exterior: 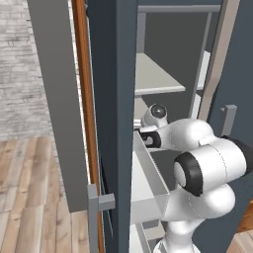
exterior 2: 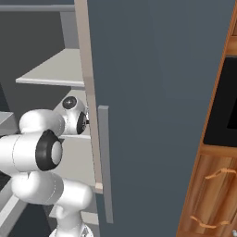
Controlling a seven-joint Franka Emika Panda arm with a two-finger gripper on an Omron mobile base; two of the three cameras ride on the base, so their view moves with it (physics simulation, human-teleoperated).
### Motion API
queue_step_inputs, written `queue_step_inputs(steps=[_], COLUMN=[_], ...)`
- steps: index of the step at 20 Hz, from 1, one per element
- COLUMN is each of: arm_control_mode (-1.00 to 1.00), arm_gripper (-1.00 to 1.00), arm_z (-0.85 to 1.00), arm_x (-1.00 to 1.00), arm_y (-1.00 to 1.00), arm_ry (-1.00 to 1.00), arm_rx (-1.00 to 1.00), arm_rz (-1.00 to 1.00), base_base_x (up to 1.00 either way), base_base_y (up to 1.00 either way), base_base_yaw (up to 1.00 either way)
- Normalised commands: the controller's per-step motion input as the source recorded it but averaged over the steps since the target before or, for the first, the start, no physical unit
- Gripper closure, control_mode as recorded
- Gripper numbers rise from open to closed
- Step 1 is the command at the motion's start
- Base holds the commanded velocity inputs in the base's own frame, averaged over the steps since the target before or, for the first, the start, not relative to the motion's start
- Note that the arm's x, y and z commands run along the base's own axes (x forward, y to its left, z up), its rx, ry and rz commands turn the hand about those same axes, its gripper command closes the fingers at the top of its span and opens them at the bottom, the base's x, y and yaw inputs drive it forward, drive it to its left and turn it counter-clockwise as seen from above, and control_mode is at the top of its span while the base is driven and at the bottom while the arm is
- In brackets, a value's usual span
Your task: Take the kiwi, potato, and chicken drumstick from the freezer and place them in the bowl on the counter.
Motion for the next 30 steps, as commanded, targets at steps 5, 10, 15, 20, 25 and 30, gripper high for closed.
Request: queue_step_inputs(steps=[5,10,15,20,25,30], arm_control_mode=[-1.0,-1.0,-1.0,-1.0,-1.0,-1.0], arm_gripper=[1.0,1.0,1.0,1.0,1.0,1.0], arm_z=[0.02,0.33,0.49,0.4,0.32,0.34], arm_x=[-0.61,-0.66,-0.45,-0.44,-0.79,-0.84], arm_y=[-0.13,-0.02,0.05,0.08,0.09,0.11], arm_ry=[-0.02,0.0,0.04,0.02,0.01,0.0], arm_rx=[0.0,0.0,0.0,0.0,-0.07,-0.12], arm_rz=[0.0,0.01,0.07,0.08,0.01,0.0], base_base_x=[0.0,0.0,0.0,0.0,0.0,0.0], base_base_y=[0.0,0.0,0.0,0.0,0.0,0.0], base_base_yaw=[0.0,0.0,0.0,0.0,0.0,0.0])
